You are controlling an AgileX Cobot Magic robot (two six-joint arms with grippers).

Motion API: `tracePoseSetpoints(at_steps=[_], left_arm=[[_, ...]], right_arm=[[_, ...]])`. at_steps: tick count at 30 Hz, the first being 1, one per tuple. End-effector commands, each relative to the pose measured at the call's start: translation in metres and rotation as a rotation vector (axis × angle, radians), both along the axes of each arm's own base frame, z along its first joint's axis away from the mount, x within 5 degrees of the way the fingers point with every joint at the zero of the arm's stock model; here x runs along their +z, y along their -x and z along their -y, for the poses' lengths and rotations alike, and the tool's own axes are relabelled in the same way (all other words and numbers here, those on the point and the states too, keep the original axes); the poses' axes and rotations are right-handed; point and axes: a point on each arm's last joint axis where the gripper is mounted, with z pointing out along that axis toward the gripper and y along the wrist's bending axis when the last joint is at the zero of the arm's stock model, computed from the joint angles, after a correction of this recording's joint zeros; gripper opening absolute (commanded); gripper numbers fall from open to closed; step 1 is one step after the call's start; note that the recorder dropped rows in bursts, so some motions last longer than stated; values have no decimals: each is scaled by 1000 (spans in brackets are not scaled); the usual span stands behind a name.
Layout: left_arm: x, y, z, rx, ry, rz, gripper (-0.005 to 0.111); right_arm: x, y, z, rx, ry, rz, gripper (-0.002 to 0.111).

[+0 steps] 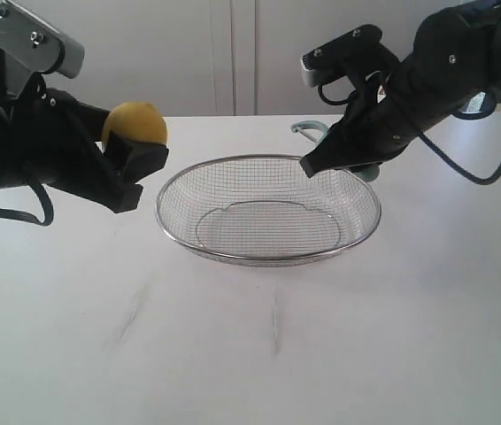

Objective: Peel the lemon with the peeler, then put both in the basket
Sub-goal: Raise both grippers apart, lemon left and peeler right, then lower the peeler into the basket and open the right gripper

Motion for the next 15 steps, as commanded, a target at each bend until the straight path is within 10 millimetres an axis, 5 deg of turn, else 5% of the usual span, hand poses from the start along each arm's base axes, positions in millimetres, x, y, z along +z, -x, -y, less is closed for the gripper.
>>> tracePoseSetpoints(at_steps=[1,15], left_arm=[[-1,-11,-2,11,49,-59,0],[-11,-22,-8,88,62,-114,0]], right_arm=[[-2,-3,-1,-2,-2,8,0],[-53,-20,-9,0,29,-86,0]])
